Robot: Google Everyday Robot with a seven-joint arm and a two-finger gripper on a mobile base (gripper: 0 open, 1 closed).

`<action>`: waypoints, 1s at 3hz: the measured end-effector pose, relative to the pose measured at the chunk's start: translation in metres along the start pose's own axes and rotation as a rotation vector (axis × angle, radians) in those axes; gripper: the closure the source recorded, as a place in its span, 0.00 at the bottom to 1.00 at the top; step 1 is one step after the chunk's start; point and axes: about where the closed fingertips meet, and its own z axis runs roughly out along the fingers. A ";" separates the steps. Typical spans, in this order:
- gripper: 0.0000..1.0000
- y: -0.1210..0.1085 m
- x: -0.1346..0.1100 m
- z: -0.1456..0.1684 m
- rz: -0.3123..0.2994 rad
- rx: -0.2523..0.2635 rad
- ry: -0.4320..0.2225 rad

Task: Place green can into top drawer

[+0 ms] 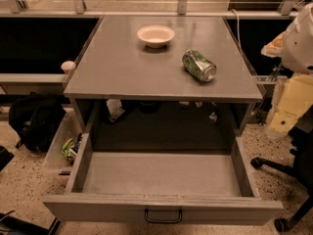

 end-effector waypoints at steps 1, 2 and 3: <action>0.00 0.000 0.000 0.000 0.000 0.000 0.000; 0.00 -0.031 -0.013 -0.005 -0.010 0.051 -0.005; 0.00 -0.057 -0.024 -0.009 -0.018 0.093 -0.009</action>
Offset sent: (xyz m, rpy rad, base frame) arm 0.0838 0.0069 0.0392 -0.0290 -0.1237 -0.0024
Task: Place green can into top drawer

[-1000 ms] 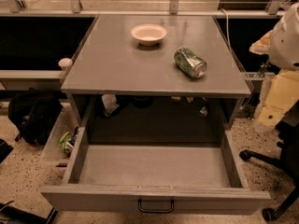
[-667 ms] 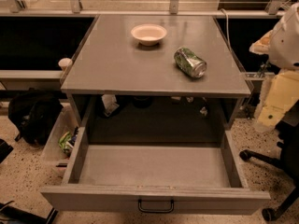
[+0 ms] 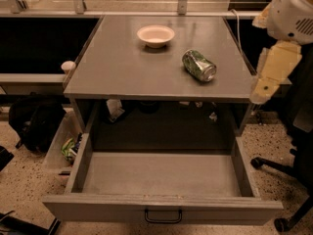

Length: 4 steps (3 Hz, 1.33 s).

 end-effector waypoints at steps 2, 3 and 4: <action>0.00 -0.049 -0.004 0.028 0.031 -0.039 0.049; 0.00 -0.093 -0.033 0.086 0.020 -0.134 0.055; 0.00 -0.128 -0.057 0.121 0.028 -0.151 0.024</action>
Offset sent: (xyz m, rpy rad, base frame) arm 0.2594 0.0354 0.0724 0.1100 -0.0057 -0.0018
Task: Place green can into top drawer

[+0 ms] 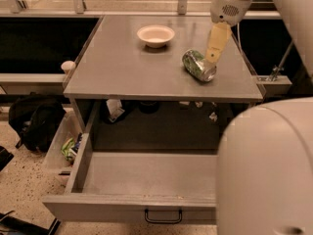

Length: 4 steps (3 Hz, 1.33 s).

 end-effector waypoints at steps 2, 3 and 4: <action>0.00 -0.028 -0.014 -0.007 0.001 0.088 -0.051; 0.00 -0.034 -0.018 0.003 -0.016 0.079 -0.087; 0.00 -0.042 -0.023 0.029 -0.031 0.033 -0.174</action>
Offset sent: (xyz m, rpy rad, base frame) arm 0.0209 0.0017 0.0156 0.0218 -0.0760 -0.0088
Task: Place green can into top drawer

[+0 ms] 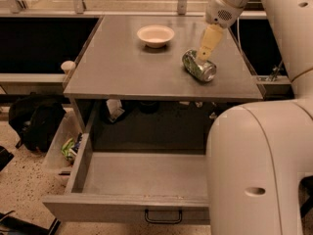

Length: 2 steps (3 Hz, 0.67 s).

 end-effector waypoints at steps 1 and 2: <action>0.00 -0.004 0.000 0.045 0.039 -0.073 -0.098; 0.00 -0.003 0.001 0.075 0.080 -0.124 -0.142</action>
Offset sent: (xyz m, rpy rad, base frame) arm 0.0569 0.0041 -0.0716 0.2303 0.2250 0.0098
